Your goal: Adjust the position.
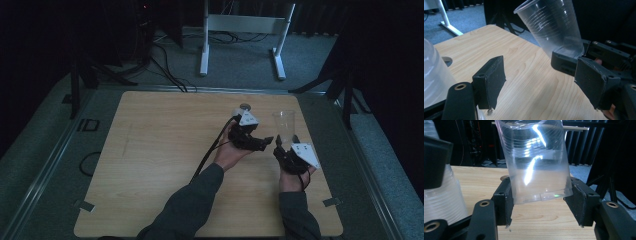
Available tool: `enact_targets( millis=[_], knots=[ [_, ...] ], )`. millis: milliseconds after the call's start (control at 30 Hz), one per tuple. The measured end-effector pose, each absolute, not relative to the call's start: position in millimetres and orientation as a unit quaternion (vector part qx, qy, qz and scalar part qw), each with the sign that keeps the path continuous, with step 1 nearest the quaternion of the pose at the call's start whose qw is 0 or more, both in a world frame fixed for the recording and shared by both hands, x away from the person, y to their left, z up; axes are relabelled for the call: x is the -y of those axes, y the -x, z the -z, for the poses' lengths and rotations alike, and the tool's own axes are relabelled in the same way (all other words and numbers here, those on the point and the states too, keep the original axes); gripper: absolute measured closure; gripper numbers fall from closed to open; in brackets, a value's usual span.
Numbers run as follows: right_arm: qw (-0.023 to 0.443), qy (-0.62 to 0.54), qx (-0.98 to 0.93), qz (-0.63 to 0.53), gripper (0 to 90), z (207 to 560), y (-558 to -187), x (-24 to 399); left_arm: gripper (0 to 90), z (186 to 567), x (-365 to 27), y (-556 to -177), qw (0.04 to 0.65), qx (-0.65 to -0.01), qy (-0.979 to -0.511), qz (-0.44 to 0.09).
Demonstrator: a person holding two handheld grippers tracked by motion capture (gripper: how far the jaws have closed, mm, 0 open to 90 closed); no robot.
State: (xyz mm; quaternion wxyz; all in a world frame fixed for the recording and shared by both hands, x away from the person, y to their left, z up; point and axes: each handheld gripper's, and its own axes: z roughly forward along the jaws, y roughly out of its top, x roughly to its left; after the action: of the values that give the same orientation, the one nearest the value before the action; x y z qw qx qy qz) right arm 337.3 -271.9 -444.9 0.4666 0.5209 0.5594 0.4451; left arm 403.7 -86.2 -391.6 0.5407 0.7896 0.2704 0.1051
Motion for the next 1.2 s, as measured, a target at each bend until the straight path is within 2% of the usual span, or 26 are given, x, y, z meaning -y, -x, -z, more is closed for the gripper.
enact_targets(
  millis=[1200],
  knots=[
    [0.479, -0.514, -0.551, -0.451, 42.7, 445.8, -320.0, 270.5, 23.9, 385.1, 115.4, -400.1, 0.559, -0.274, -0.779, -0.074]
  ],
)
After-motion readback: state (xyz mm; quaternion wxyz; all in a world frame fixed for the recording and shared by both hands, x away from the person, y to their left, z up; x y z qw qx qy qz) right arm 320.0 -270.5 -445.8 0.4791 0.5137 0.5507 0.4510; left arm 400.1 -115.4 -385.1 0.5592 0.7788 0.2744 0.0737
